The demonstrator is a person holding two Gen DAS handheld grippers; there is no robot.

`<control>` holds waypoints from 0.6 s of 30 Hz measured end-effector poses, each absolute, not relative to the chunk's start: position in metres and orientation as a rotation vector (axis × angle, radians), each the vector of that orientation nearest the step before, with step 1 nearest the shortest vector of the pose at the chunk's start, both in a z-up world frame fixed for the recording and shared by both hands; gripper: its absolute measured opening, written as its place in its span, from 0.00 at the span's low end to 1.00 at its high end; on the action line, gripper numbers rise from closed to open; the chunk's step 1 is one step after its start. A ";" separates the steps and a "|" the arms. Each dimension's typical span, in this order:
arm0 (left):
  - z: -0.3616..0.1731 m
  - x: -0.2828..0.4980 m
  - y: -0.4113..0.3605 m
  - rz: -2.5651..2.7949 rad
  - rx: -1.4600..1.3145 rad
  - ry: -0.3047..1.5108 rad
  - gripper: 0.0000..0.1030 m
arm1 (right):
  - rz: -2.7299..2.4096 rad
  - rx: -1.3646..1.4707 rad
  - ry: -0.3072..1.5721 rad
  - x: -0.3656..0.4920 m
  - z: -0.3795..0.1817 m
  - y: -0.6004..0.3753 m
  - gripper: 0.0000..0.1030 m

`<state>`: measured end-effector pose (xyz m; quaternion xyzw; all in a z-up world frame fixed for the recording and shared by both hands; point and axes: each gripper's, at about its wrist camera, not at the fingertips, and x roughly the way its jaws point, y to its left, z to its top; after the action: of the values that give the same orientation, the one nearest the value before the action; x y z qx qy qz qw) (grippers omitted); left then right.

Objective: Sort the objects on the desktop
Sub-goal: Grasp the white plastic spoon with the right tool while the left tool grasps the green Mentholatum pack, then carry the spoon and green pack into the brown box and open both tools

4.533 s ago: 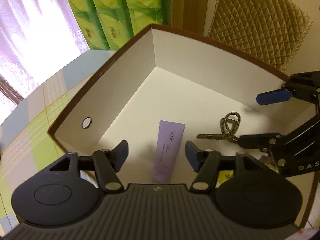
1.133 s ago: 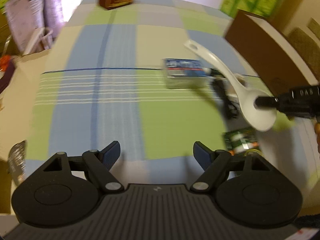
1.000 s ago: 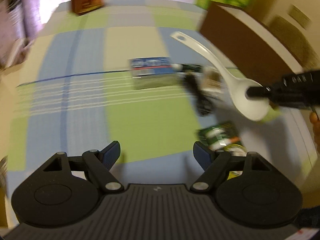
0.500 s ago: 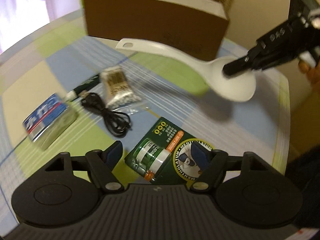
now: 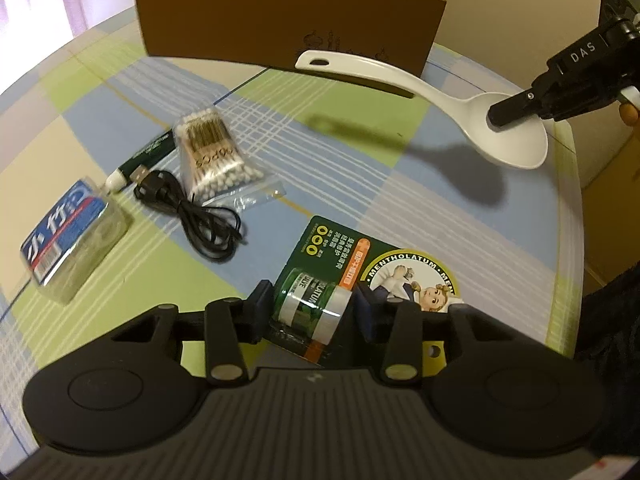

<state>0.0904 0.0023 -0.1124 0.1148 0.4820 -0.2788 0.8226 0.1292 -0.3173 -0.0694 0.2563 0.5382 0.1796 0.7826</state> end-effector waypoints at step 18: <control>-0.016 0.083 0.014 -0.429 0.077 0.800 0.37 | 0.518 0.592 1.040 0.161 -0.019 -0.323 0.02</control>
<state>0.0834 0.0139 -0.0156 0.0374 0.3861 -0.2070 0.8981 0.1610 -0.3234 -0.0187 0.2756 0.4838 0.2409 0.7950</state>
